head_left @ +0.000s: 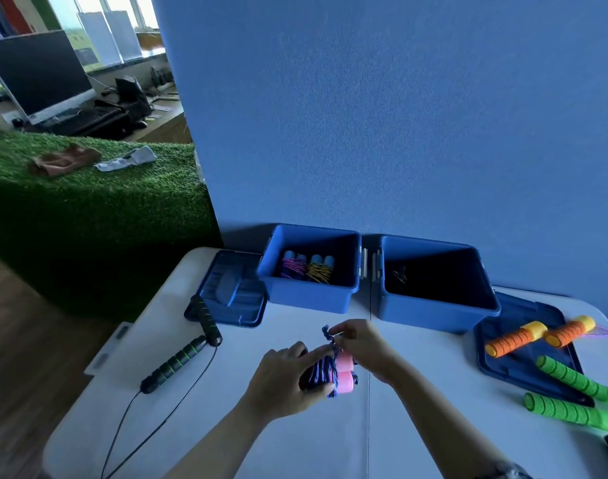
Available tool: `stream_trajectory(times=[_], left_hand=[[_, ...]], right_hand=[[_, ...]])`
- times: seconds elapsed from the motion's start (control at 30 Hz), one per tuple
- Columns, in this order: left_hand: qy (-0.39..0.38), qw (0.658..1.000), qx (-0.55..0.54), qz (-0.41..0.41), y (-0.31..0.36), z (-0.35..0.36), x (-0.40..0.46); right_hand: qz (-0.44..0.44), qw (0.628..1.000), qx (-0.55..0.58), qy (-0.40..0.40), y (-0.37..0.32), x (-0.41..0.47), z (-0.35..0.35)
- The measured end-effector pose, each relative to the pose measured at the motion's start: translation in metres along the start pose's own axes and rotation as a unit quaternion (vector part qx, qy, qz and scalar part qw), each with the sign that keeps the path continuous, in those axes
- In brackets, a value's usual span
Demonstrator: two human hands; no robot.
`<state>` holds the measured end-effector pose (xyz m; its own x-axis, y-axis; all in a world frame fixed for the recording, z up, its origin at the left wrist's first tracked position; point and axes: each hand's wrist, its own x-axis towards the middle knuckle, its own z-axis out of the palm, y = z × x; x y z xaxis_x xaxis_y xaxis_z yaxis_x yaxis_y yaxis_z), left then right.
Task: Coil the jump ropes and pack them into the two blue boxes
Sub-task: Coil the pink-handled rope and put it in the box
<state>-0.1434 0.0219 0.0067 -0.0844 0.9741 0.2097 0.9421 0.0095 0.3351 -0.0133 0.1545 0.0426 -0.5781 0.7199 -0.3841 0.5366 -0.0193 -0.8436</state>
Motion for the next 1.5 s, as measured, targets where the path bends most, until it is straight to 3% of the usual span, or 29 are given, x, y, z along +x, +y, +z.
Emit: stream_trajectory(times=[0.2,0.5,0.73,0.8,0.87,0.93,1.0,1.23,1.5], left_hand=[[0.003,0.998,-0.004,-0.066,0.002,-0.004,0.002],[0.037,0.997,0.062,-0.038,0.001,0.010,0.003],[0.017,0.995,0.093,-0.027,0.005,0.012,0.006],[0.030,0.994,0.095,-0.046,0.004,0.012,0.007],[0.040,0.992,0.081,-0.084,0.003,0.008,0.008],[0.058,0.990,0.050,-0.121,0.002,0.004,0.007],[0.063,0.988,0.012,-0.141,-0.001,0.000,0.006],[0.065,0.987,-0.021,-0.144,-0.003,-0.002,0.004],[0.044,0.982,0.032,-0.180,0.005,0.004,0.004]], right_hand=[[-0.031,0.999,-0.044,0.007,-0.001,0.001,0.005],[-0.039,0.988,-0.151,0.019,0.000,-0.001,0.002],[-0.045,0.941,-0.335,0.032,-0.004,-0.007,0.012],[-0.076,0.941,-0.329,0.011,-0.008,-0.019,0.016],[-0.106,0.914,-0.390,-0.006,-0.002,-0.017,0.012],[-0.082,0.964,-0.246,0.059,0.001,-0.014,0.021],[-0.091,0.973,-0.175,0.116,0.003,-0.004,0.017],[-0.081,0.982,-0.152,0.082,0.006,0.006,0.006],[-0.095,0.979,-0.131,0.125,0.007,0.008,0.019]])
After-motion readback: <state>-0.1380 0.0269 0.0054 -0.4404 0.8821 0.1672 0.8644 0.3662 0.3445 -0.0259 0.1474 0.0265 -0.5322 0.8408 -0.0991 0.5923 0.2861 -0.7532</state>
